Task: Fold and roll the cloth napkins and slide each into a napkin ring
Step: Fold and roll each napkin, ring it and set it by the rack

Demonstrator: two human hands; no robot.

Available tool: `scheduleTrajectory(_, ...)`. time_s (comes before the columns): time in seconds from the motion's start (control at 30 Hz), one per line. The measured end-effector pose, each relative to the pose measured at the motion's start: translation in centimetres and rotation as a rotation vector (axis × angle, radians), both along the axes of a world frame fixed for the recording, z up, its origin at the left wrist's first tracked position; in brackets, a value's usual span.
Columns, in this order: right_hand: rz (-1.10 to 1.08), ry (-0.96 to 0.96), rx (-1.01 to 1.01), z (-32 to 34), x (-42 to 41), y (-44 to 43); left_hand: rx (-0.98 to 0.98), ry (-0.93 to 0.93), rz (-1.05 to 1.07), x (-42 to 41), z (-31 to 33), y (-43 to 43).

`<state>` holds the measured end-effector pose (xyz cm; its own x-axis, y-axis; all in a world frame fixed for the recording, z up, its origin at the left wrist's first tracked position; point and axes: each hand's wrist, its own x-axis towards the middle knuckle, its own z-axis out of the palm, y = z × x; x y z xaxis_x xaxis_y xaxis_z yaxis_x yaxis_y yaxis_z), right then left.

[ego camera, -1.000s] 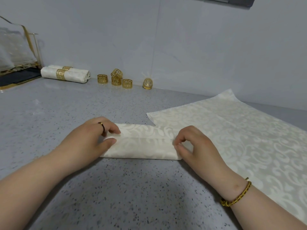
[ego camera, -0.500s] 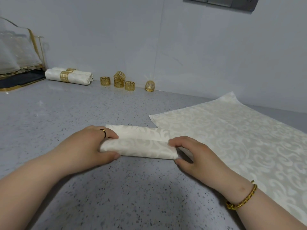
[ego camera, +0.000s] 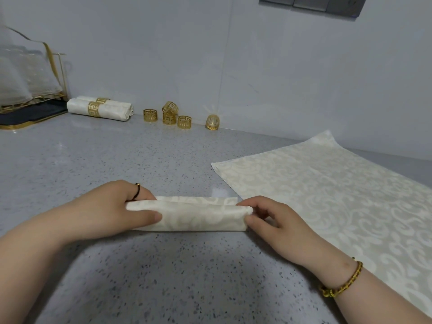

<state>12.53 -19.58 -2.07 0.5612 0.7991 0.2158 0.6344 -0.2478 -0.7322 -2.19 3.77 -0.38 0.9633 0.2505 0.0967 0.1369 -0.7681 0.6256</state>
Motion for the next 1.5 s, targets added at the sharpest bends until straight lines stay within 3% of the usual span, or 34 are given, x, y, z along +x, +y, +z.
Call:
scheduleTrajectory(0.13,-0.042,0.032,0.013,0.1,-0.4,0.1,-0.035,-0.028,-0.055,0.2,-0.2,-0.3)
scheduleTrajectory(0.33,-0.146,0.062,0.030,-0.8,-0.2,0.7,0.180,-0.013,-0.085,0.7,-1.1,-0.1)
scheduleTrajectory(0.47,-0.208,0.055,0.022,-1.0,-0.2,1.0,0.169,0.003,-0.095,1.1,-1.3,-0.5)
scheduleTrajectory(0.7,-0.283,-0.087,-0.150,0.1,-0.6,1.9,0.195,-0.075,-0.058,1.6,-1.7,-0.6)
scheduleTrajectory(0.83,-0.306,-0.205,-0.243,0.7,-0.6,2.6,0.429,-0.203,-0.021,1.8,-1.6,-1.1)
scheduleTrajectory(0.97,-0.331,-0.237,-0.200,0.2,-0.9,2.6,0.724,-0.330,-0.166,2.3,-1.7,-3.8)
scheduleTrajectory(1.17,-0.146,-0.425,-0.022,1.0,-0.9,1.7,0.715,-0.255,-0.251,3.2,-2.6,-4.6)
scheduleTrajectory(1.33,0.067,-0.668,-0.296,1.9,-1.1,0.9,0.710,-0.275,-0.242,3.4,-2.8,-4.6)
scheduleTrajectory(1.5,0.035,-0.523,-0.303,2.5,-1.0,1.0,0.669,-0.281,-0.207,3.3,-2.4,-5.1)
